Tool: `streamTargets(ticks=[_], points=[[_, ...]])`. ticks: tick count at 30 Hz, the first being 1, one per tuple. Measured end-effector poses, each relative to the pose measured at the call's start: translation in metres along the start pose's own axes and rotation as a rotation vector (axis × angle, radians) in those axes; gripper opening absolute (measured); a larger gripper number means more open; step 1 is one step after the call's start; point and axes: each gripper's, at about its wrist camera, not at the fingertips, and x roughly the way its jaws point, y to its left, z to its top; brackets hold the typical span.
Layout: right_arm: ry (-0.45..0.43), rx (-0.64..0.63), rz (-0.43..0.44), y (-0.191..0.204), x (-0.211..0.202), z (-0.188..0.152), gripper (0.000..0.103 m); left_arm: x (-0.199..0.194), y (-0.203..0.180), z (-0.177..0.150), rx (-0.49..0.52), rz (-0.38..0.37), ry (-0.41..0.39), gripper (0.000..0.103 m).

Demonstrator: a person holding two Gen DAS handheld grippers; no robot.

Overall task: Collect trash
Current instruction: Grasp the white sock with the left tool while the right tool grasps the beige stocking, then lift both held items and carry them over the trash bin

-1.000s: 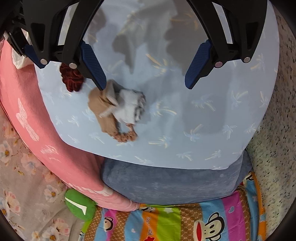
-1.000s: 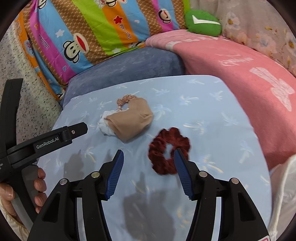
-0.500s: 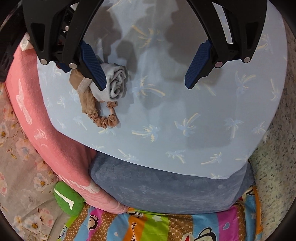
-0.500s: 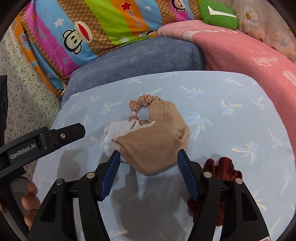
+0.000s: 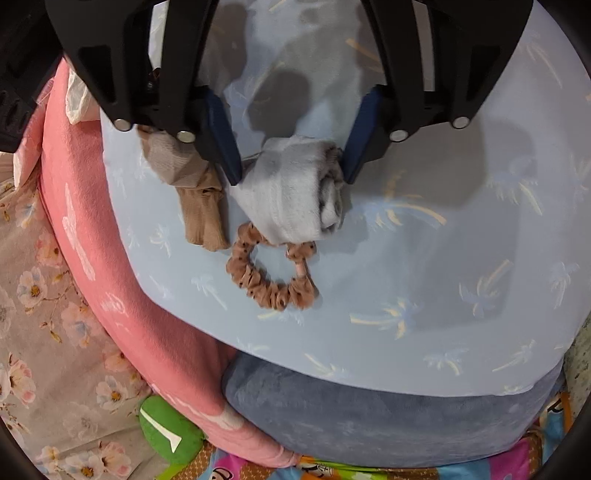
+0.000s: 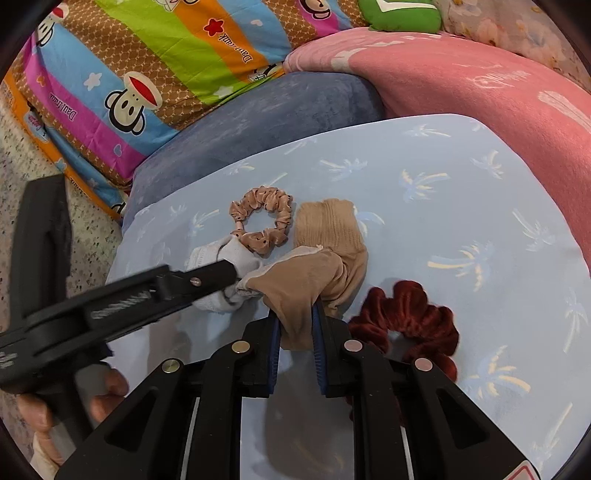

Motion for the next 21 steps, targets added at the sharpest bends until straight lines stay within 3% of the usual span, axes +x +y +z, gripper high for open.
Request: streamTargets(ticks=[5,12,21], points=[[-0.022,-0.001,-0.001,-0.005,-0.019,-0.006,0.015,-0.008,-0.008,-0.006,0.024,0.006,-0.007,0.024],[-0.076,0.001,0.012,-0.006,-0.057,-0.005,0.015,-0.033,-0.028,-0.017,0.065,0.025,-0.051,0.020],[-0.177,0.015,0.007,-0.015,-0.126,-0.006,0.015,-0.072,-0.074,-0.032,0.157,-0.007,-0.113,0.020]])
